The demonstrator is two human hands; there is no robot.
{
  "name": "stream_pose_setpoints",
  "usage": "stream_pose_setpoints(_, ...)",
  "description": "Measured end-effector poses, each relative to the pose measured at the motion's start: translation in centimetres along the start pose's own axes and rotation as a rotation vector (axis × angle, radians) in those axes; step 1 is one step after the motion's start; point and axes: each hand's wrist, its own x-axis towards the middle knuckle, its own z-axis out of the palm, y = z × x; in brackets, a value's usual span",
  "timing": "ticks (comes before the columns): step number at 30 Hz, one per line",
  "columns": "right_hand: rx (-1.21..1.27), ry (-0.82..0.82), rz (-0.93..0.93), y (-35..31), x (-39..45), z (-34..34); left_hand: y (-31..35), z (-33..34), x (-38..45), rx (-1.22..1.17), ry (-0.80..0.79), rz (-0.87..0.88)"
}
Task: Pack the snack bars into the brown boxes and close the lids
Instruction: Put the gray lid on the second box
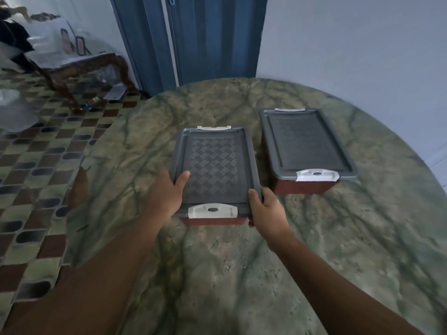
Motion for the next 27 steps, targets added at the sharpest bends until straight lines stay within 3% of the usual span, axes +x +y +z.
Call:
stream_pose_setpoints(14, 0.024, 0.146, 0.052, -3.9, 8.5, 2.6, 3.0, 2.8, 10.5, -0.010, -0.004, 0.041)
stream_pose_setpoints(27, 0.042, 0.133, 0.072, -3.5, 9.0, 2.8, 2.9, 2.7, 11.1, -0.028, 0.011, 0.061)
